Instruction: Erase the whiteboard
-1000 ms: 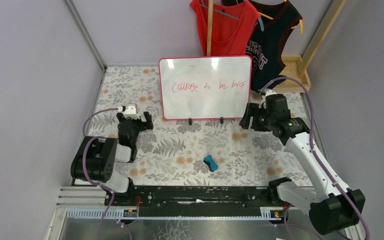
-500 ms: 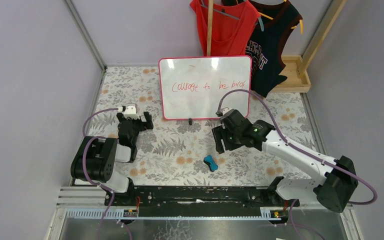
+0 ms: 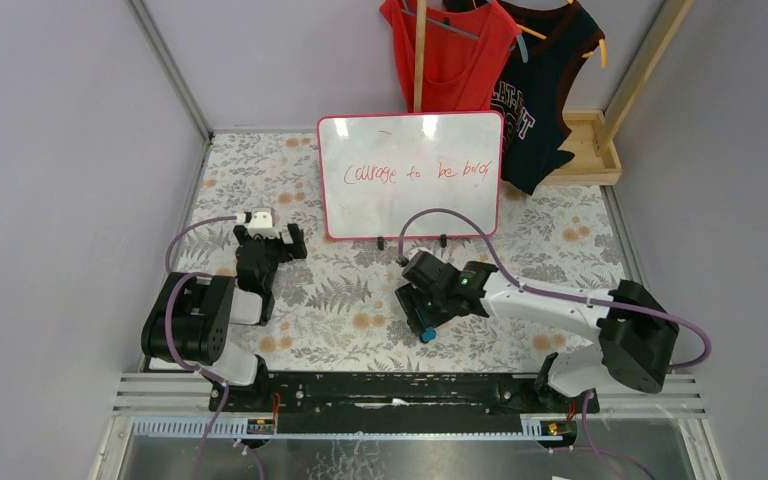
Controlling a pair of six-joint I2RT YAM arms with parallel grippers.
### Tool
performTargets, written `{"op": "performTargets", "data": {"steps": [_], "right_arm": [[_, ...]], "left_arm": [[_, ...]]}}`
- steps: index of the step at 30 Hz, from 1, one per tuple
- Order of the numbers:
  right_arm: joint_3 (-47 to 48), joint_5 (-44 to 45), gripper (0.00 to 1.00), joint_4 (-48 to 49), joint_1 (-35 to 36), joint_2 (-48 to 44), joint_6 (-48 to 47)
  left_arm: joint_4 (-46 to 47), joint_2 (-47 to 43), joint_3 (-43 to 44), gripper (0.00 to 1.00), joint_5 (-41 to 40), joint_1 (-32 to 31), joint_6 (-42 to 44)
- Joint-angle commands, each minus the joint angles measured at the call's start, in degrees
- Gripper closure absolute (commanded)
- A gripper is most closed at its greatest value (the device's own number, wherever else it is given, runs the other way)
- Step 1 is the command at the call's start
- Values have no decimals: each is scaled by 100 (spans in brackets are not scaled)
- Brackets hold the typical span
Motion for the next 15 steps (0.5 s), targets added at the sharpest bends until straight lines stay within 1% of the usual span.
{"op": "performTargets", "data": {"steps": [1, 7, 15], "right_arm": [[-35, 227, 34, 425, 138, 190, 265], [-116, 487, 39, 493, 140, 454, 260], [-111, 586, 41, 598, 140, 687, 226]], "left_arm": [[329, -23, 119, 0, 9, 36, 35], [329, -18, 115, 0, 17, 32, 36], [329, -19, 119, 0, 15, 39, 33]]}}
